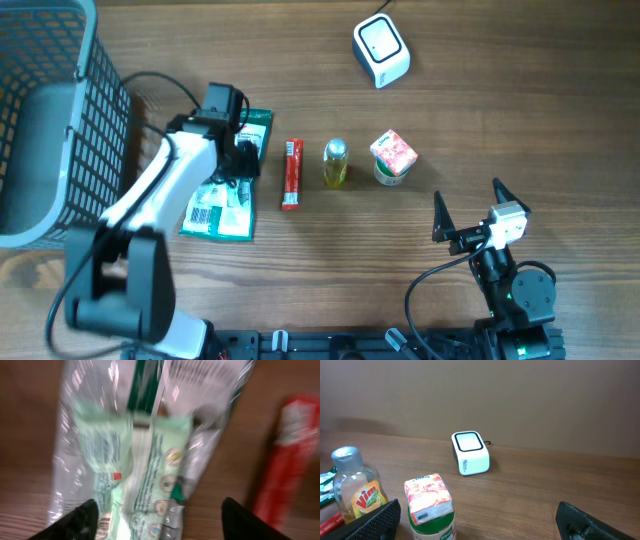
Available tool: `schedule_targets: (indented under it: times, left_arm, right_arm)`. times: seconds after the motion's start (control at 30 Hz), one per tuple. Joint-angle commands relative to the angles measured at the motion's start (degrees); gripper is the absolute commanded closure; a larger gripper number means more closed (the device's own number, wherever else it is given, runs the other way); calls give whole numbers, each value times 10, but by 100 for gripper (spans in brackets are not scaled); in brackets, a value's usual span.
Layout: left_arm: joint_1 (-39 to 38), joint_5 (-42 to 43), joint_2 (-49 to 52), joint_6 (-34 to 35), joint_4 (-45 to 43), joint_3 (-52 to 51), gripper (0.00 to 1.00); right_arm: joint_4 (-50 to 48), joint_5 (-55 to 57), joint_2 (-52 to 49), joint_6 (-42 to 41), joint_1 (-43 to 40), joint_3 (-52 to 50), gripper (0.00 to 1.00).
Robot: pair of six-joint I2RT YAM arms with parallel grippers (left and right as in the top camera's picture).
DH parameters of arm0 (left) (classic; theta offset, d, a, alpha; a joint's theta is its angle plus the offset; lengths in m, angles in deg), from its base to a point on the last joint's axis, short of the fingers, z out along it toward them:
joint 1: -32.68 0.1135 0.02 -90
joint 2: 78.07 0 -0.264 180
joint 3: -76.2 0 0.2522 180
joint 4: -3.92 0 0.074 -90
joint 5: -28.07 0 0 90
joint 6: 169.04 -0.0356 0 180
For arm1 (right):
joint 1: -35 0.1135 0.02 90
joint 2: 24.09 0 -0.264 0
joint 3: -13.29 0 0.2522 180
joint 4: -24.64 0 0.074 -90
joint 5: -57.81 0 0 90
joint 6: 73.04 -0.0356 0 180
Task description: Scan the item barcode
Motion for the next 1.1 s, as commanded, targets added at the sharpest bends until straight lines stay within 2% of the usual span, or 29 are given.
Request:
schedule_targets:
  times: [0.0,0.07,0.5,0.67,0.83,0.87,0.97,1.07]
  left_arm:
    - [4,6,-104,0,-14,41,19]
    - [4,7,-134,0,-15,41,0]
    - [4,7,-164,0,-15,41,0]
    - [4,7,-164,0,-15,41,0]
    - [4,7,-164,0,-15,41,0]
    - [4,7,-164,0,-15,41,0]
    - [4,7,-164,0,-15,41,0]
    - [4,7,-164,0,-15,41,0]
  right_arm:
    - [-1,5,5,6,-3,0,0]
    - [-1,5,5,6,-3,0,0]
    - [-1,5,5,6,-3,0,0]
    - [-2,8,5,40,-3,0,0]
    - [-17,-41,5,-75,-3,0,0]
    - [-35,-52,5,-130,-3,0,0]
    - [-70,-87,5,-227,-3,0,0]
    - [-63,-114,5,-244,-3,17,0]
